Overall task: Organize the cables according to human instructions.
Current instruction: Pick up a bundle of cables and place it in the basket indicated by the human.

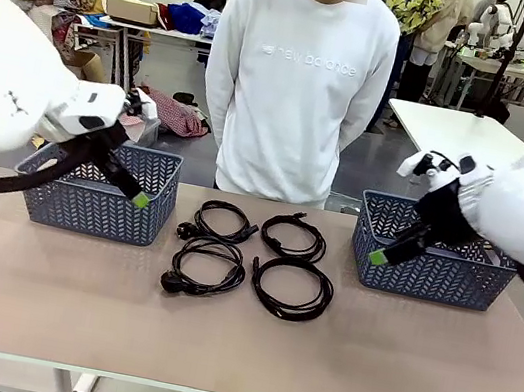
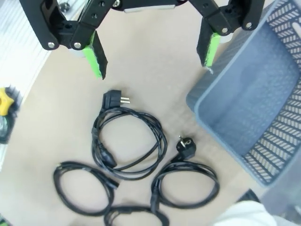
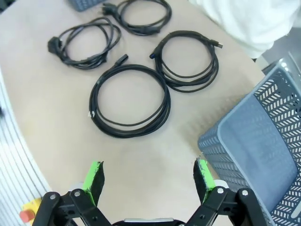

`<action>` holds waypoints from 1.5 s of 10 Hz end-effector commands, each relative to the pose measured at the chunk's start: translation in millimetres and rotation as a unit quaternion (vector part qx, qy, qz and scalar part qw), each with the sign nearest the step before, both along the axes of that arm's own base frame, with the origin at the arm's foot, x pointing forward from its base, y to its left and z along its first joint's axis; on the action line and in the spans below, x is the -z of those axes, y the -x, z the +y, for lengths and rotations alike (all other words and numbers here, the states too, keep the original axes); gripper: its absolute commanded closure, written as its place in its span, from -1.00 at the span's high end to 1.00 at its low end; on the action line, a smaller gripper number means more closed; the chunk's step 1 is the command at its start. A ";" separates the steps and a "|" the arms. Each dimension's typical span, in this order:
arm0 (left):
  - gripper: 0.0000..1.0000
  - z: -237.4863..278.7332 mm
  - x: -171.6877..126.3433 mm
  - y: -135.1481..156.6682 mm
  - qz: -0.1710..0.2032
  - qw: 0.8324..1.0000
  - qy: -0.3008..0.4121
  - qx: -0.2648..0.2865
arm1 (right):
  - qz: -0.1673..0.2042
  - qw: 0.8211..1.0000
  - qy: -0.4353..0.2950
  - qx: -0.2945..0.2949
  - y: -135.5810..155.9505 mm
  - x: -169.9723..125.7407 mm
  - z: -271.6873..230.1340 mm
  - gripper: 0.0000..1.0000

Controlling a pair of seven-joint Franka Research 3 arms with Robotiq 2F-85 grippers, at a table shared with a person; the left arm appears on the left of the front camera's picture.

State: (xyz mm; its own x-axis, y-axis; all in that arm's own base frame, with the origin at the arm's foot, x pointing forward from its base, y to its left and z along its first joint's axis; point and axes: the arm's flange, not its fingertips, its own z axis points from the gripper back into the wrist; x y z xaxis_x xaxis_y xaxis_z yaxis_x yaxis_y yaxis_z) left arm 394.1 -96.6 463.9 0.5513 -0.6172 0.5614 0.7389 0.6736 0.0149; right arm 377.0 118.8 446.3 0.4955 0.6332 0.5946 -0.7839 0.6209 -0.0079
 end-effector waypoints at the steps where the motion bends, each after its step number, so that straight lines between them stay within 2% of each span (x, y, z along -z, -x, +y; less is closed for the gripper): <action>1: 1.00 23.4 -9.7 -10.5 0.008 0.999 0.023 0.045 | -0.001 0.999 -0.037 -0.034 -5.2 -5.3 -24.5 1.00; 5: 1.00 53.2 -18.8 -17.9 0.008 0.997 0.050 0.063 | -0.005 0.997 -0.070 -0.028 -3.2 -14.1 -50.8 1.00; 15: 1.00 54.6 -21.1 -12.6 0.008 0.997 0.047 0.054 | -0.001 0.998 -0.060 -0.013 2.8 -16.5 -46.4 1.00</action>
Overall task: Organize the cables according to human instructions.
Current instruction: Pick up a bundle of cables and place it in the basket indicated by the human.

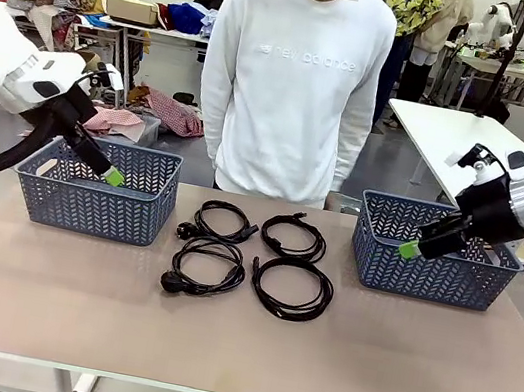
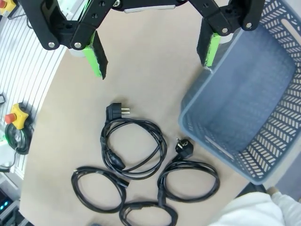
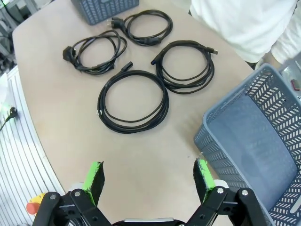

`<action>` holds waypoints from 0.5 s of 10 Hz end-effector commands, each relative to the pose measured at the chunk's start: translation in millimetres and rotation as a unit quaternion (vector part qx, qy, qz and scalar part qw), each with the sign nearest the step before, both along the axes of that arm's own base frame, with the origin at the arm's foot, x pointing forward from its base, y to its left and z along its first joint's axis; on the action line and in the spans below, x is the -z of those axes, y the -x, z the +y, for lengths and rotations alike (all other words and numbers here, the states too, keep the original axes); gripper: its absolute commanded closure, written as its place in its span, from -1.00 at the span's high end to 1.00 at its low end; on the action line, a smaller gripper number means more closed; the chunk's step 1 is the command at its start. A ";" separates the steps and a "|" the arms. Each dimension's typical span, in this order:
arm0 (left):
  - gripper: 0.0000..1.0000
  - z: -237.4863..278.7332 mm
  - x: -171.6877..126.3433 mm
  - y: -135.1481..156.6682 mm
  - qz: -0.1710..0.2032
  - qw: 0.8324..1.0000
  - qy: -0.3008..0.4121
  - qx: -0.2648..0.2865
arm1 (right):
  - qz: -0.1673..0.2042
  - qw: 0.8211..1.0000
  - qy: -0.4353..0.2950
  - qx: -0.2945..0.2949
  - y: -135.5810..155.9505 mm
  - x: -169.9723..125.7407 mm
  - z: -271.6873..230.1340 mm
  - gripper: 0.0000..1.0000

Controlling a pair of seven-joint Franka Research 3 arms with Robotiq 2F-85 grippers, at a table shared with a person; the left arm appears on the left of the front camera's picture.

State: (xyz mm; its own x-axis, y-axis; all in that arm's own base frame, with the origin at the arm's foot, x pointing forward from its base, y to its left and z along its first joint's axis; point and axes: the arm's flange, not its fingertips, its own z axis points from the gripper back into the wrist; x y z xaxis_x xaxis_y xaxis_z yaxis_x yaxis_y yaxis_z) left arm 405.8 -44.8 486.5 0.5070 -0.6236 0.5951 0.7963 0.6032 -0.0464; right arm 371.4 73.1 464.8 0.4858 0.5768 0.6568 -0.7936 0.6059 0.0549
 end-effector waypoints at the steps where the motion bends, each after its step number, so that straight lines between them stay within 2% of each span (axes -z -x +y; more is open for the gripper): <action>1: 1.00 2.9 1.4 -0.8 -0.002 1.000 0.012 0.009 | -0.001 1.000 -0.009 -0.005 -2.8 2.1 -0.7 1.00; 5: 1.00 2.9 1.4 -0.8 -0.002 1.000 0.012 0.009 | -0.001 1.000 -0.009 -0.005 -2.8 2.1 -0.7 1.00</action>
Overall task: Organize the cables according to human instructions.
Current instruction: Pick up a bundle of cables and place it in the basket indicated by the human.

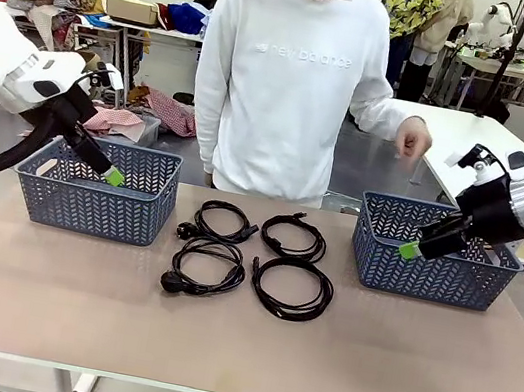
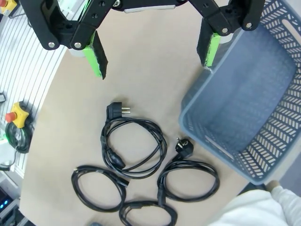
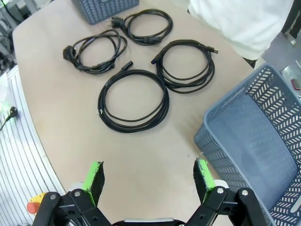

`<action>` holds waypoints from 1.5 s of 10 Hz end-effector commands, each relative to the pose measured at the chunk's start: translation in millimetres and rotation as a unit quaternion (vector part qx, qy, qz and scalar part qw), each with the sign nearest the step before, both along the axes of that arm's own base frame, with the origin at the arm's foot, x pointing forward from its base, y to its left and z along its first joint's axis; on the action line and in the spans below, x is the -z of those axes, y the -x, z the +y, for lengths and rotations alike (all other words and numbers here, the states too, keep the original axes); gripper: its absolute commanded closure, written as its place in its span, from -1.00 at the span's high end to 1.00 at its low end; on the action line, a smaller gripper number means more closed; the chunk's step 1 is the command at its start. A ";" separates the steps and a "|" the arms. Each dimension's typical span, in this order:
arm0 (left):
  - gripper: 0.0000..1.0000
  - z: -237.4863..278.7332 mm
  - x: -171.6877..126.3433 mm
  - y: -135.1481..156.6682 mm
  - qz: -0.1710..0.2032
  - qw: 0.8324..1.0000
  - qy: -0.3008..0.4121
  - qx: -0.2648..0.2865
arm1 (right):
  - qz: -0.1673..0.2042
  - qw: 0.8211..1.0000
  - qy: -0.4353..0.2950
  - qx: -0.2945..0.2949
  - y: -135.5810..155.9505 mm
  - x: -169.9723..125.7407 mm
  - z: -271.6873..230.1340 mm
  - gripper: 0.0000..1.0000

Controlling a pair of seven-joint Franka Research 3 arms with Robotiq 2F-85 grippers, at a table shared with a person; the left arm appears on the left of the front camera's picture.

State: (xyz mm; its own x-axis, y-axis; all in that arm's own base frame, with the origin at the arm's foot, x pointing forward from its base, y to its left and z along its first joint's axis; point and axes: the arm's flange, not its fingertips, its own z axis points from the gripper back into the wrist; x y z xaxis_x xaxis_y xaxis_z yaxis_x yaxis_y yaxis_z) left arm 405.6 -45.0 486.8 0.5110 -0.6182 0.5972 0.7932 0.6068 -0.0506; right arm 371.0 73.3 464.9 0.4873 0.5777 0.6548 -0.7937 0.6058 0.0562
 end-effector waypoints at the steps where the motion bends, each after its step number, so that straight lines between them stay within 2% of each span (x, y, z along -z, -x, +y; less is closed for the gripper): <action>1: 1.00 3.1 1.8 -1.1 -0.002 1.000 0.009 0.011 | -0.002 1.000 -0.010 -0.005 -3.2 2.1 -0.9 1.00; 12: 1.00 3.1 1.8 -1.1 -0.002 1.000 0.009 0.011 | -0.002 1.000 -0.010 -0.005 -3.2 2.1 -0.9 1.00; 13: 1.00 3.1 1.8 -1.1 -0.002 1.000 0.009 0.011 | 0.000 1.000 0.000 0.000 0.1 0.0 0.2 1.00; 15: 1.00 3.1 1.8 -1.1 -0.002 1.000 0.009 0.011 | 0.033 0.998 0.044 0.022 -1.1 -5.7 25.5 1.00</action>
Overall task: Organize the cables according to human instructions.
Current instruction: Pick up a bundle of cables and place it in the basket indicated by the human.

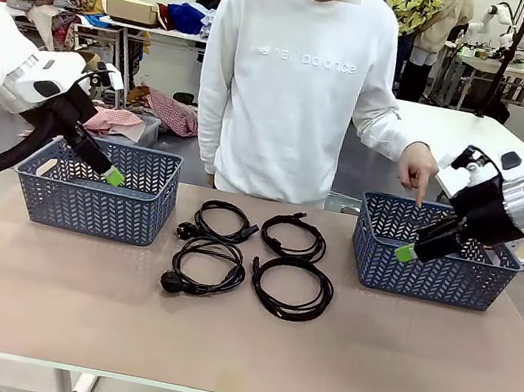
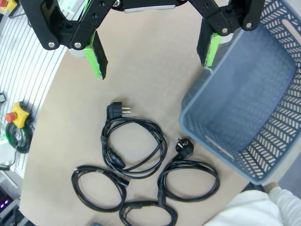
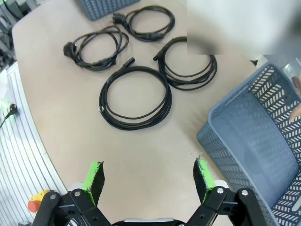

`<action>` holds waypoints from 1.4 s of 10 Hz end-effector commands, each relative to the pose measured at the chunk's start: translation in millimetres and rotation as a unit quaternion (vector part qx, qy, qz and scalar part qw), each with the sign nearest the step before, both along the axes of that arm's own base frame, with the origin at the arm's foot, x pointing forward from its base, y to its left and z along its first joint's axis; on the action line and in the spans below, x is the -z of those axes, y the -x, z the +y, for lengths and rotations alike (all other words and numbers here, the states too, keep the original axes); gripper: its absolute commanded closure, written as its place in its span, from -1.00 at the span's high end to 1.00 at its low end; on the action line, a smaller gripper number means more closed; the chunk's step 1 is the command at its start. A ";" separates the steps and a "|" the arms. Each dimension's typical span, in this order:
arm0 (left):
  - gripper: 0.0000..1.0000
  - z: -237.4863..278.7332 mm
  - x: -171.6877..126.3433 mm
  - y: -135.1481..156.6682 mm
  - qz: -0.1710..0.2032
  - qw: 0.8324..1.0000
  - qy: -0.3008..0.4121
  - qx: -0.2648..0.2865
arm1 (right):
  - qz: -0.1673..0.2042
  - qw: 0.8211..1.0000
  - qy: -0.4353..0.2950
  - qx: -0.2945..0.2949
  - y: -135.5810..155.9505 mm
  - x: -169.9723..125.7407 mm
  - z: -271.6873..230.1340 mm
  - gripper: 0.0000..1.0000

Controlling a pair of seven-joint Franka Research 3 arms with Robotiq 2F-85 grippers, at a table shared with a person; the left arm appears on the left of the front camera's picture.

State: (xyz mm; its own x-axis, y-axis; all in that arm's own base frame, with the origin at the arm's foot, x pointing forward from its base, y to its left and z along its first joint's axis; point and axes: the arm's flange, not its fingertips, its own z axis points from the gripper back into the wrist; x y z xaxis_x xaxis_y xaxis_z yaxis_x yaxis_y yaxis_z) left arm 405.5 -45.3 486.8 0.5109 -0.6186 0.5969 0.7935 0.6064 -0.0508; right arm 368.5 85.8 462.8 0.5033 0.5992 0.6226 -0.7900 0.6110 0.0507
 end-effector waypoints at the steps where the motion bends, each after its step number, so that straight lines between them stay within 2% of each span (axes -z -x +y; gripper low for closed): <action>1: 1.00 3.3 1.7 -1.1 -0.003 1.000 0.010 0.011 | 0.039 0.997 0.056 0.043 -4.7 -11.4 31.2 1.00; 5: 1.00 3.3 1.7 -1.1 -0.003 1.000 0.010 0.011 | 0.081 0.980 0.148 0.110 -6.8 -14.6 105.0 1.00; 8: 1.00 3.3 1.7 -1.1 -0.003 1.000 0.010 0.011 | 0.115 0.976 0.154 0.106 -12.8 -0.9 147.7 1.00; 10: 1.00 3.3 1.7 -1.1 -0.003 1.000 0.010 0.011 | 0.123 0.973 0.156 0.114 -15.9 4.0 153.2 1.00; 11: 1.00 3.3 1.7 -1.1 -0.003 1.000 0.010 0.011 | 0.110 0.971 0.176 0.122 -15.9 4.8 148.0 1.00; 12: 1.00 3.3 1.7 -1.1 -0.003 1.000 0.010 0.011 | 0.115 0.976 0.157 0.098 -10.4 8.7 150.8 1.00; 14: 1.00 3.3 1.7 -1.1 -0.003 1.000 0.010 0.011 | 0.115 0.976 0.157 0.098 -10.4 8.7 150.8 1.00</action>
